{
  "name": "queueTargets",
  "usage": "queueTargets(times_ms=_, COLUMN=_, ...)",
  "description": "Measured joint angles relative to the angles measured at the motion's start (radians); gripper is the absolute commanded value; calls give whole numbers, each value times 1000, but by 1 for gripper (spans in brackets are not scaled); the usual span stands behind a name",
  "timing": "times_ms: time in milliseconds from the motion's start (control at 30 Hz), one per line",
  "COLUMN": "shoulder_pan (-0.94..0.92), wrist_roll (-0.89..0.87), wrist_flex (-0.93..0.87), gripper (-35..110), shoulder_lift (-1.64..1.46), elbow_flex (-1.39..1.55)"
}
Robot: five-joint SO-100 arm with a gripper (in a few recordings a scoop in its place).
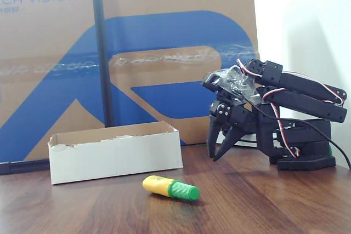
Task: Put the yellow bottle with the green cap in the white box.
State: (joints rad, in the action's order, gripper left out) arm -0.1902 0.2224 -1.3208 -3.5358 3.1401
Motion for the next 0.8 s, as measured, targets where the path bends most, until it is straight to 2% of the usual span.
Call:
queueTargets(times_ms=133, shoulder_pan=72, wrist_roll=-55, wrist_flex=43, gripper=0, shoulder_lift=0, elbow_flex=5)
queueTargets(times_ms=633, shoulder_pan=81, wrist_roll=-64, wrist_flex=64, gripper=0, shoulder_lift=17, elbow_flex=2)
queueTargets(times_ms=800, shoulder_pan=97, wrist_roll=-48, wrist_flex=149, gripper=0, shoulder_lift=189, elbow_flex=-64)
